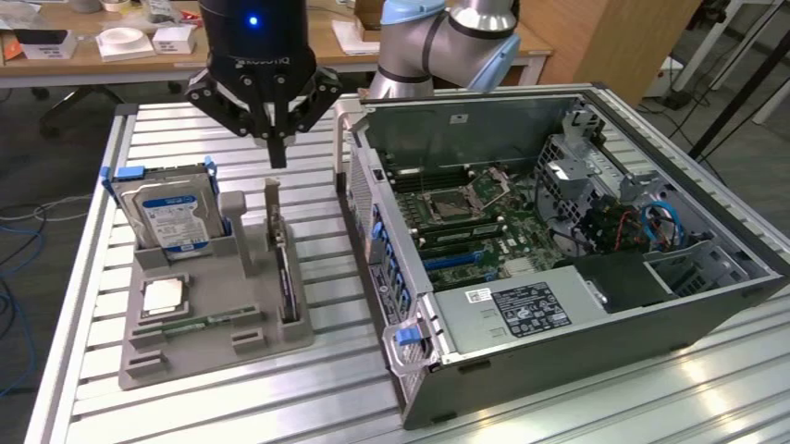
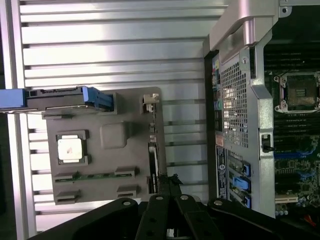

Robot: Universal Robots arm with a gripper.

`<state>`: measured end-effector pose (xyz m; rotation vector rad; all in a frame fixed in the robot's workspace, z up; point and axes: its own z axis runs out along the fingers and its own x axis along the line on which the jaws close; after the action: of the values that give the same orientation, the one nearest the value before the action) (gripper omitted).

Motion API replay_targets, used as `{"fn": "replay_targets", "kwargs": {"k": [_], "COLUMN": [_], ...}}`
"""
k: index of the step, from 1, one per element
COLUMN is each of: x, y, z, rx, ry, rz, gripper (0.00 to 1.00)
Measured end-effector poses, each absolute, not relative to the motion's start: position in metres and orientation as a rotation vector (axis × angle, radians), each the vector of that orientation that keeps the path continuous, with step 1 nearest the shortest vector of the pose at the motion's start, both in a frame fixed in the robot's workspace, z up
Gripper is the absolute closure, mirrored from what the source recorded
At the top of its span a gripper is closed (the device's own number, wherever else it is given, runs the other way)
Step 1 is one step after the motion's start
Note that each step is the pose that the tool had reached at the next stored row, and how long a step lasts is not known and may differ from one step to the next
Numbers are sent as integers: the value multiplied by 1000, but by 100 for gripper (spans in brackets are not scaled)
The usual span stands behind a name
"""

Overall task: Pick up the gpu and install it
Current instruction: 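Reach for the gpu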

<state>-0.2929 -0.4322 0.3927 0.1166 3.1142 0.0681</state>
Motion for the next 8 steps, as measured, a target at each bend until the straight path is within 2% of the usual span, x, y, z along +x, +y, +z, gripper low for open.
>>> {"fn": "replay_targets", "kwargs": {"k": [8], "x": [-299], "y": [-442], "z": [393], "rx": [117], "ry": [3114], "rz": [68], "gripper": [89]}}
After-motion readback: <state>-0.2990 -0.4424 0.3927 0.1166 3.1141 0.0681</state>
